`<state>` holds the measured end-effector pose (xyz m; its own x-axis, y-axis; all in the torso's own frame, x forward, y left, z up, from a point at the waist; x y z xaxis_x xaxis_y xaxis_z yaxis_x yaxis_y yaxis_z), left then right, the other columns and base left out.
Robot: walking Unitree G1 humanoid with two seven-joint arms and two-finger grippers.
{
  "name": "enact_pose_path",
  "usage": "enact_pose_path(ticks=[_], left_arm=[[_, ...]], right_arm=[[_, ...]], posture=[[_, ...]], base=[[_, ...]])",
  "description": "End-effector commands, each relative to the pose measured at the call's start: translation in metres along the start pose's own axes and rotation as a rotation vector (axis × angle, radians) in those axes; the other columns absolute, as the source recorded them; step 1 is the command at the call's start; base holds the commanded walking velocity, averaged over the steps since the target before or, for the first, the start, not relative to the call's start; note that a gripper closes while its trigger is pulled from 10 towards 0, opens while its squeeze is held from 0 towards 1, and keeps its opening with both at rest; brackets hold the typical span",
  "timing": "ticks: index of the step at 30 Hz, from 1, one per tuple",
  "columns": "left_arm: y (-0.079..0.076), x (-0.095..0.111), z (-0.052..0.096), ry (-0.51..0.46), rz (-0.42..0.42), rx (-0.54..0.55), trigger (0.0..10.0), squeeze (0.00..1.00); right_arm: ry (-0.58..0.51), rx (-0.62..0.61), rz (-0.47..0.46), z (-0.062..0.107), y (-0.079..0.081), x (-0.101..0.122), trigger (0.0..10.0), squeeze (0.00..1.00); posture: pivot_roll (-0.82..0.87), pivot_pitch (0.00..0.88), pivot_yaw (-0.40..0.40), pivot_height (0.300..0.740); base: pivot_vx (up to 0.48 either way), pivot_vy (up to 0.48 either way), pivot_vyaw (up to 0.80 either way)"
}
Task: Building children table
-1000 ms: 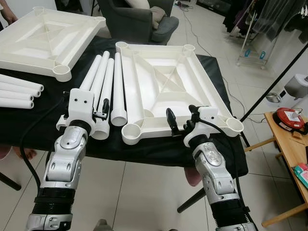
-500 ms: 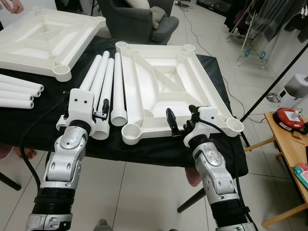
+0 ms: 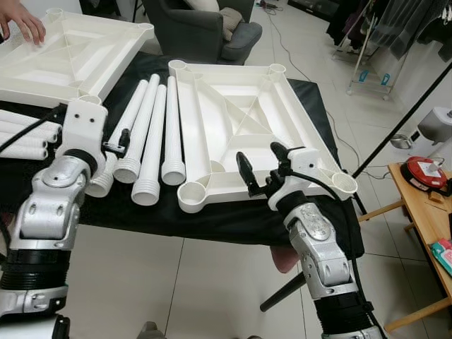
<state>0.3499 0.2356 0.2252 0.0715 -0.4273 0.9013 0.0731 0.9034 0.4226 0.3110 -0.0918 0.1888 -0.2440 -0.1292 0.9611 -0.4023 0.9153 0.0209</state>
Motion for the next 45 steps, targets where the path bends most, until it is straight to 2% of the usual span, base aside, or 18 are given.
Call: enact_pose_path(ticks=[1,3,6,8,10,11,13,14,21,30,34,37,38,39,41,42,43,45], left_arm=[[0.004,-0.011,-0.007,0.087,-0.021,-0.076,10.0,0.0],[0.004,-0.011,-0.007,0.087,-0.021,-0.076,10.0,0.0],[0.012,-0.02,-0.014,0.157,-0.026,-0.1,10.0,0.0],[0.02,-0.034,-0.028,0.261,-0.033,-0.125,10.0,0.0],[0.021,-0.038,-0.033,0.293,-0.033,-0.127,10.0,0.0],[0.019,-0.04,-0.037,0.315,-0.028,-0.137,9.2,0.0],[0.016,-0.041,-0.039,0.332,-0.019,-0.147,9.4,0.0],[0.012,-0.042,-0.041,0.343,-0.004,-0.168,10.0,0.0],[-0.014,-0.055,-0.045,0.405,-0.021,-0.283,10.0,0.0],[-0.018,-0.037,-0.053,0.362,0.042,-0.313,10.0,0.0],[-0.024,-0.06,-0.051,0.462,0.08,-0.318,9.1,0.0],[-0.025,-0.067,-0.049,0.49,0.097,-0.311,9.1,0.0],[-0.025,-0.076,-0.046,0.522,0.114,-0.307,8.1,0.0],[-0.024,-0.086,-0.042,0.557,0.114,-0.313,6.3,0.0],[-0.024,-0.086,-0.042,0.557,0.114,-0.313,6.3,0.0],[-0.021,-0.095,-0.038,0.591,0.095,-0.32,4.5,0.0],[-0.017,-0.102,-0.034,0.614,0.078,-0.323,0.0,0.0],[-0.013,-0.104,-0.032,0.625,0.057,-0.329,0.0,0.0]], right_arm=[[-0.003,0.037,0.018,-0.001,0.004,0.004,10.0,0.0],[-0.003,0.037,0.018,-0.001,0.004,0.004,10.0,0.0],[-0.004,0.05,0.025,-0.002,0.006,0.005,10.0,0.0],[-0.004,0.052,0.026,-0.001,0.007,0.005,10.0,0.0],[-0.004,0.051,0.025,-0.001,0.008,0.005,10.0,0.0],[-0.003,0.05,0.023,0.0,0.008,0.005,10.0,0.0],[-0.001,0.049,0.021,0.001,0.008,0.005,10.0,0.0],[0.001,0.048,0.019,0.002,0.009,0.005,10.0,0.0],[0.014,0.031,0.021,0.007,0.007,0.004,10.0,0.0],[0.018,0.012,0.022,0.01,0.005,0.003,10.0,0.0],[0.022,0.021,0.018,0.008,0.007,0.002,10.0,0.0],[0.022,0.023,0.018,0.008,0.008,0.003,10.0,0.0],[0.023,0.023,0.018,0.008,0.008,0.003,10.0,0.0],[0.024,0.022,0.018,0.009,0.008,0.003,10.0,0.0],[0.024,0.022,0.018,0.009,0.008,0.003,10.0,0.0],[0.027,0.023,0.019,0.009,0.008,0.002,10.0,0.0],[0.028,0.024,0.02,0.01,0.008,0.002,10.0,0.0],[0.03,0.024,0.021,0.01,0.008,0.002,10.0,0.0]], posture=[[0.25,0.087,-0.076,0.74],[0.25,0.087,-0.076,0.74],[0.25,0.091,-0.075,0.74],[0.25,0.1,-0.072,0.74],[0.25,0.1,-0.072,0.74],[0.24,0.102,-0.069,0.74],[0.24,0.102,-0.069,0.74],[0.24,0.106,-0.065,0.74],[0.21,0.106,-0.048,0.74],[0.21,0.102,-0.048,0.74],[0.22,0.1,-0.047,0.74],[0.22,0.1,-0.047,0.74],[0.21,0.1,-0.048,0.74],[0.21,0.099,-0.049,0.74],[0.21,0.099,-0.049,0.74],[0.21,0.099,-0.049,0.74],[0.21,0.099,-0.049,0.74],[0.21,0.096,-0.051,0.74]], base=[[0.0,0.0,0.0],[0.0,0.0,0.0],[0.0,0.0,0.0],[0.0,0.0,0.0],[0.0,0.0,0.0],[0.0,0.0,0.0],[0.0,0.0,0.0],[0.0,0.0,0.0],[0.0,0.0,0.0],[0.0,0.0,0.0],[0.0,0.0,0.0],[0.0,0.0,0.0],[0.0,0.0,0.0],[0.0,0.0,0.0],[0.0,0.0,0.0],[0.0,0.0,0.0],[0.0,0.0,0.0],[0.0,0.0,0.0]])
Point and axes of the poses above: a point about 5 cm out from each wrist's last joint towards the gripper, its own z axis pointing back from the gripper into the wrist, its own x axis along the axis of the wrist's last joint, y = z × x, the point moved 2 cm from there along -z, pointing out of the wrist towards the gripper, and after that the axes turned 5 degrees about -z, right-handed, at the moved point
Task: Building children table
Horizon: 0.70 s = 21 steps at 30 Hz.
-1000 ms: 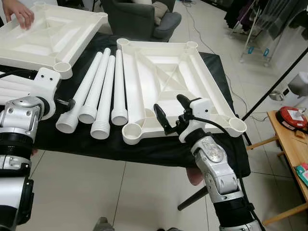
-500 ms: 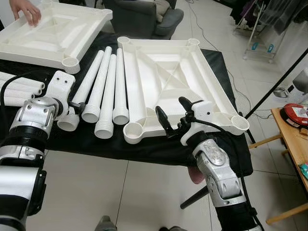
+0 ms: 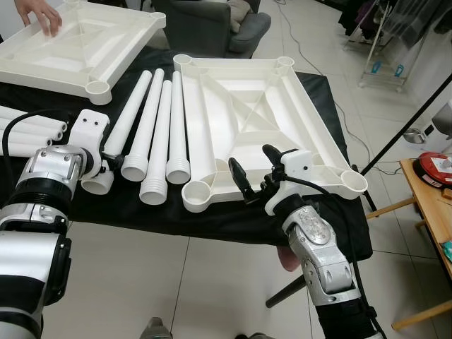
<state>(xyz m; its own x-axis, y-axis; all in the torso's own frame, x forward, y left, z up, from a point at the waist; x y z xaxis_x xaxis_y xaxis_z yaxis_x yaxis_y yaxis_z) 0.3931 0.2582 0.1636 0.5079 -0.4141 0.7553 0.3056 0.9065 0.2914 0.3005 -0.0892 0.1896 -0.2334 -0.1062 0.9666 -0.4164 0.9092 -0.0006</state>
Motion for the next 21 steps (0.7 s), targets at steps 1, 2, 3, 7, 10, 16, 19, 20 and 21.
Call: enact_pose_path(ticks=[1,2,3,7,10,16,19,20,21], left_arm=[[-0.01,-0.045,-0.007,0.16,0.019,-0.063,0.0,0.0],[-0.008,-0.046,-0.006,0.167,-0.01,-0.072,0.0,0.0],[-0.008,-0.046,-0.006,0.167,-0.01,-0.072,0.0,0.0],[-0.003,-0.037,-0.003,0.154,-0.065,-0.087,0.0,0.0],[0.005,-0.024,0.001,0.113,-0.042,-0.058,0.0,0.0],[0.022,0.011,0.013,-0.059,0.066,0.011,1.3,0.0],[0.028,0.028,0.02,-0.153,0.08,0.046,10.0,0.0],[0.03,0.058,0.036,-0.345,0.093,0.077,10.0,0.0],[0.03,0.058,0.036,-0.345,0.093,0.077,10.0,0.0]], right_arm=[[0.01,0.004,0.004,0.002,0.001,-0.001,10.0,0.0],[0.01,0.005,0.004,0.002,0.001,-0.001,10.0,0.0],[0.01,0.005,0.004,0.002,0.001,-0.001,10.0,0.0],[0.006,0.014,0.001,-0.001,0.002,-0.001,10.0,0.0],[0.003,0.017,0.001,-0.003,0.003,-0.001,10.0,0.0],[0.001,0.01,-0.001,-0.002,0.003,0.0,10.0,0.0],[0.001,0.006,-0.002,-0.002,0.002,0.0,10.0,0.0],[-0.006,-0.006,-0.029,-0.001,0.001,0.003,10.0,0.0],[-0.006,-0.006,-0.029,-0.001,0.001,0.003,10.0,0.0]], posture=[[0.21,0.096,-0.051,0.74],[0.22,0.093,-0.053,0.74],[0.22,0.093,-0.053,0.74],[0.23,0.088,-0.056,0.74],[0.23,0.088,-0.056,0.74],[0.22,0.094,-0.052,0.74],[0.22,0.094,-0.052,0.74],[0.22,0.1,-0.058,0.74],[0.22,0.1,-0.058,0.74]], base=[[0.0,0.0,0.0],[0.0,0.0,0.0],[0.0,0.0,0.0],[0.0,0.0,0.0],[0.0,0.0,0.0],[0.0,0.0,0.0],[0.0,0.0,0.0],[0.0,0.0,0.0],[0.0,0.0,0.0]])
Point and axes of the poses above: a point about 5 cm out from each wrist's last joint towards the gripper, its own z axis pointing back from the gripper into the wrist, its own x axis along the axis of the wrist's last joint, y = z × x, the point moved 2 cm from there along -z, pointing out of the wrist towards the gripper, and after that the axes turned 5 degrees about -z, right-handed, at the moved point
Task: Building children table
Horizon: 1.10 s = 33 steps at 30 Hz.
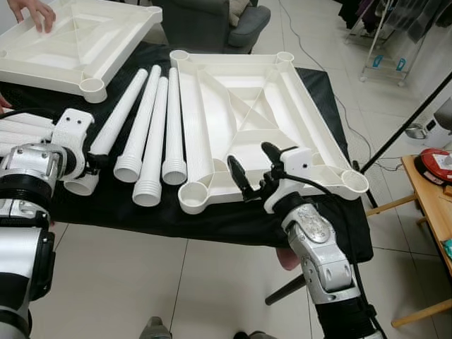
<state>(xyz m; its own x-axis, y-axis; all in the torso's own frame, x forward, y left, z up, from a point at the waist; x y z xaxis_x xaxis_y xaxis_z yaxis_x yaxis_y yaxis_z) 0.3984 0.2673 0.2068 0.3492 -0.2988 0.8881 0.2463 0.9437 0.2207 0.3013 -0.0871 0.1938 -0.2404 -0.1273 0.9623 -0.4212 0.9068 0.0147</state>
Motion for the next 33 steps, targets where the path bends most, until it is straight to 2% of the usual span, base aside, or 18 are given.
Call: enact_pose_path(ticks=[1,3,6,7,9,10,12,13,15,16,17,20,24,25,26,27,29,33], left_arm=[[-0.001,0.054,0.02,-0.295,-0.002,0.051,10.0,0.0],[-0.001,0.054,0.02,-0.295,-0.002,0.051,10.0,0.0],[-0.045,0.089,0.053,-0.583,-0.066,-0.014,10.0,0.0],[-0.045,0.089,0.053,-0.583,-0.066,-0.014,10.0,0.0],[-0.075,0.1,0.063,-0.676,-0.098,-0.085,10.0,0.0],[-0.075,0.1,0.063,-0.676,-0.098,-0.085,10.0,0.0],[-0.104,0.109,0.069,-0.748,-0.134,-0.153,10.0,0.0],[-0.104,0.109,0.069,-0.748,-0.134,-0.153,10.0,0.0],[-0.129,0.114,0.07,-0.798,-0.166,-0.19,10.0,0.0],[-0.129,0.114,0.07,-0.798,-0.166,-0.19,10.0,0.0],[-0.145,0.116,0.069,-0.839,-0.173,-0.208,10.0,0.0],[-0.149,0.117,0.069,-0.853,-0.173,-0.214,10.0,0.0],[-0.167,0.117,0.076,-0.898,-0.214,-0.247,10.0,0.0],[-0.18,0.115,0.078,-0.922,-0.265,-0.269,10.0,0.0],[-0.18,0.115,0.078,-0.922,-0.265,-0.269,10.0,0.0],[-0.191,0.113,0.081,-0.939,-0.294,-0.286,10.0,0.0],[-0.191,0.113,0.081,-0.939,-0.294,-0.286,10.0,0.0],[-0.21,0.112,0.089,-0.997,-0.375,-0.312,10.0,0.0]], right_arm=[[-0.006,-0.017,-0.05,0.0,-0.002,0.005,10.0,0.0],[-0.006,-0.017,-0.05,0.0,-0.002,0.005,10.0,0.0],[-0.085,-0.024,-0.189,-0.014,-0.006,0.032,10.0,0.0],[-0.085,-0.024,-0.189,-0.014,-0.006,0.032,10.0,0.0],[-0.121,0.006,-0.262,-0.021,-0.006,0.048,10.0,0.0],[-0.121,0.006,-0.262,-0.021,-0.006,0.048,10.0,0.0],[-0.154,0.056,-0.306,-0.028,-0.004,0.065,10.0,0.0],[-0.154,0.056,-0.306,-0.028,-0.004,0.065,10.0,0.0],[-0.192,0.104,-0.324,-0.036,-0.002,0.085,10.0,0.0],[-0.192,0.104,-0.324,-0.036,-0.002,0.085,10.0,0.0],[-0.213,0.144,-0.33,-0.041,0.001,0.098,10.0,0.0],[-0.216,0.155,-0.335,-0.043,0.002,0.101,10.0,0.0],[-0.19,0.179,-0.36,-0.049,0.001,0.104,10.0,0.0],[-0.156,0.202,-0.409,-0.057,-0.002,0.106,10.0,0.0],[-0.156,0.202,-0.409,-0.057,-0.002,0.106,10.0,0.0],[-0.123,0.21,-0.454,-0.064,-0.006,0.109,10.0,0.0],[-0.123,0.21,-0.454,-0.064,-0.006,0.109,10.0,0.0],[-0.058,0.222,-0.556,-0.076,-0.017,0.111,10.0,0.0]], posture=[[0.22,0.101,-0.068,0.74],[0.22,0.101,-0.068,0.74],[0.23,0.099,-0.094,0.74],[0.23,0.099,-0.094,0.74],[0.23,0.099,-0.105,0.74],[0.23,0.099,-0.105,0.74],[0.24,0.097,-0.11,0.74],[0.24,0.097,-0.11,0.74],[0.23,0.095,-0.119,0.74],[0.23,0.095,-0.119,0.74],[0.23,0.095,-0.119,0.74],[0.23,0.095,-0.119,0.74],[0.22,0.091,-0.129,0.74],[0.23,0.092,-0.132,0.74],[0.23,0.092,-0.132,0.74],[0.23,0.092,-0.132,0.74],[0.23,0.092,-0.132,0.74],[0.23,0.094,-0.136,0.74]], base=[[0.0,0.0,0.0],[0.0,0.0,0.0],[0.0,0.0,0.0],[0.0,0.0,0.0],[0.0,0.0,0.0],[0.0,0.0,0.0],[0.0,0.0,0.0],[0.0,0.0,0.0],[0.0,0.0,0.0],[0.0,0.0,0.0],[0.0,0.0,0.0],[0.0,0.0,0.0],[0.0,0.0,0.0],[0.0,0.0,0.0],[0.0,0.0,0.0],[0.0,0.0,0.0],[0.0,0.0,0.0],[0.0,0.0,0.0]])
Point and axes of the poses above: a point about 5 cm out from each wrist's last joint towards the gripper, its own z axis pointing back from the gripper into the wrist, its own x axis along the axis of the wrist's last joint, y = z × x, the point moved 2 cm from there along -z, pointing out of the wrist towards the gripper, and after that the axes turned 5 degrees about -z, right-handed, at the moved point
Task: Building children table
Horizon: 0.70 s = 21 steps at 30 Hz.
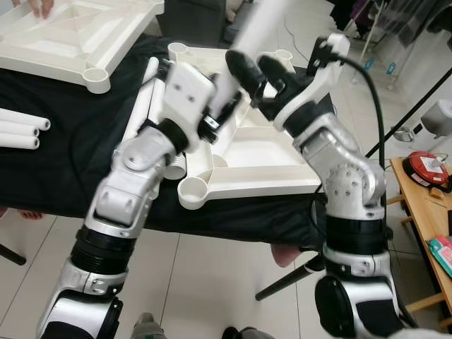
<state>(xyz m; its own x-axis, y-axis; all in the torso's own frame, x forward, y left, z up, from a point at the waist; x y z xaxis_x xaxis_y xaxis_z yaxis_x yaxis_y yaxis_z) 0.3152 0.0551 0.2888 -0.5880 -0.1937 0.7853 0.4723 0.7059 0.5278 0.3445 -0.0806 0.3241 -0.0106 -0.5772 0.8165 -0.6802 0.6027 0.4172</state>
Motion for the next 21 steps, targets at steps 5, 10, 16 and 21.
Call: enact_pose_path(ticks=[5,10,16,21], left_arm=[[-0.015,0.019,-0.003,-0.106,-0.083,-0.02,10.0,0.0],[-0.016,0.021,-0.002,-0.114,-0.095,-0.008,10.0,0.0],[-0.019,0.02,-0.001,-0.116,-0.109,-0.004,10.0,0.0],[-0.023,0.014,-0.002,-0.102,-0.153,0.011,10.0,0.0]], right_arm=[[0.096,0.027,-0.075,-0.002,-0.007,-0.006,10.0,0.0],[0.161,0.026,-0.084,-0.001,-0.01,-0.018,10.0,0.0],[0.219,0.049,-0.105,0.003,-0.007,-0.028,2.7,0.0],[0.246,0.068,-0.14,0.006,-0.004,-0.035,0.0,0.0]], posture=[[0.23,0.096,-0.139,0.74],[0.23,0.097,-0.148,0.74],[0.23,0.097,-0.148,0.74],[0.24,0.091,-0.147,0.74]], base=[[0.0,0.0,0.0],[0.0,0.0,0.0],[0.0,0.0,0.0],[0.0,0.0,0.0]])
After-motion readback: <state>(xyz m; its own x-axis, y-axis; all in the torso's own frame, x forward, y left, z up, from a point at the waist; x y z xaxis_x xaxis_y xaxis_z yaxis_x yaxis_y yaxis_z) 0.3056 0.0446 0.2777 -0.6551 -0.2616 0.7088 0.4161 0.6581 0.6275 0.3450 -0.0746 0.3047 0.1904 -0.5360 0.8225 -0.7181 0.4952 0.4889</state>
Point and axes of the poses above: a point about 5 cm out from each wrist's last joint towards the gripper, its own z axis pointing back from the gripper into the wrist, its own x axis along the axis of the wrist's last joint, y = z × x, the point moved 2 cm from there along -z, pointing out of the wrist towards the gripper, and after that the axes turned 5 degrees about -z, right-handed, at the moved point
